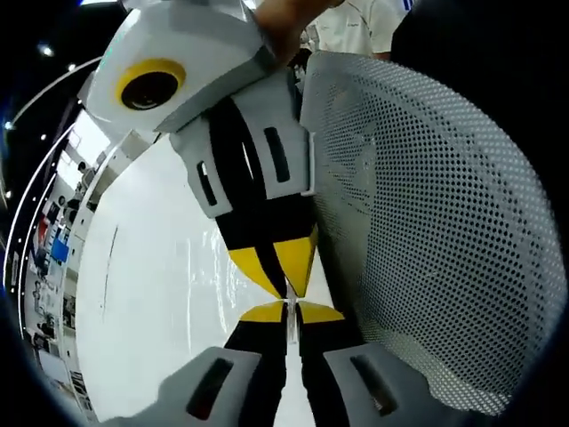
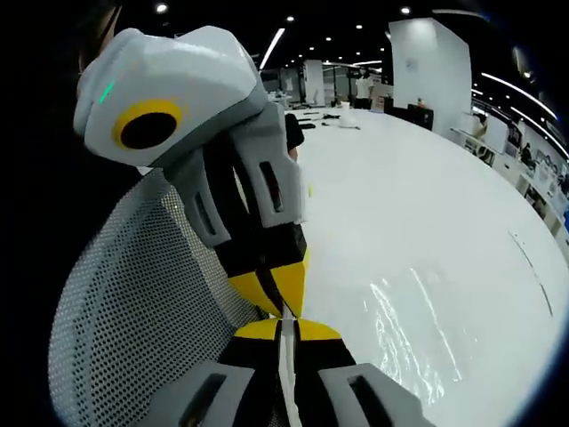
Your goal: Open the resealable bag by pulling the two sides of the seal apart until the entire bag opening is separated and visibly accessible.
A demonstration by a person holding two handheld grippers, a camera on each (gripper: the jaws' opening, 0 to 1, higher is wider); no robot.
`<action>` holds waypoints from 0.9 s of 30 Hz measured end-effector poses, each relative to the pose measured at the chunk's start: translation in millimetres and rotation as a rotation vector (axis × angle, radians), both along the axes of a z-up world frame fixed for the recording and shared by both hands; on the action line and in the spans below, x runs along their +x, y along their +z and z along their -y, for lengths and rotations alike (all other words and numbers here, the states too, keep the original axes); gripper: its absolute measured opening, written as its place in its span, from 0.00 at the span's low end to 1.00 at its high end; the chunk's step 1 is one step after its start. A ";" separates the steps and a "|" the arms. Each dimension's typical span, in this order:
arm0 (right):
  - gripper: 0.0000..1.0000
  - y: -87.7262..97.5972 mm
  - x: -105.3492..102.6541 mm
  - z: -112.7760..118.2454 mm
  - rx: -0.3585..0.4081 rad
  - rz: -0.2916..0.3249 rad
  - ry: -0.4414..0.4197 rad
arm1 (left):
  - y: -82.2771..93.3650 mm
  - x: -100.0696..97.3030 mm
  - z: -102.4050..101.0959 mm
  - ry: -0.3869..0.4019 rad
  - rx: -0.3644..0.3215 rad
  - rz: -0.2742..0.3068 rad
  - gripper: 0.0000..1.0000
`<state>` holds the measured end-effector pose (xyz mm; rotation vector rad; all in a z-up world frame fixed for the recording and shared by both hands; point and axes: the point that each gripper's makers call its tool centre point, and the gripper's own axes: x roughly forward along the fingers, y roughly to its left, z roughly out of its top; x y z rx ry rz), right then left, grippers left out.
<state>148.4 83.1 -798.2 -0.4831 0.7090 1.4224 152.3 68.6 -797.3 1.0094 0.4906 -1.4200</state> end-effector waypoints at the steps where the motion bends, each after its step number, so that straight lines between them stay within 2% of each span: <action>1: 0.00 0.0 -0.5 -0.3 -0.001 0.010 0.005 | -1.0 -0.8 -0.9 -0.013 0.010 -0.001 0.00; 2: 0.00 0.1 -0.5 -0.3 -0.003 0.015 0.001 | -1.2 0.3 -1.3 -0.023 0.013 0.011 0.00; 5: 0.00 -0.4 -3.0 -0.2 -0.019 0.039 0.009 | -1.1 -1.4 -1.1 -0.012 0.008 -0.023 0.00; 7: 0.00 -1.1 -2.9 0.5 -0.039 0.085 0.030 | -0.9 -1.1 -0.6 -0.012 0.006 -0.027 0.00; 13: 0.01 -2.8 -3.3 -1.3 -0.071 0.148 0.045 | -1.4 -1.5 -1.1 0.009 0.005 -0.033 0.00; 20: 0.00 -7.8 -0.9 -0.7 -0.123 0.189 0.055 | 0.6 -0.5 -0.6 0.050 -0.018 -0.055 0.00; 27: 0.00 -7.3 1.4 0.1 -0.130 0.201 0.045 | -0.1 1.5 -1.3 0.075 -0.021 -0.065 0.00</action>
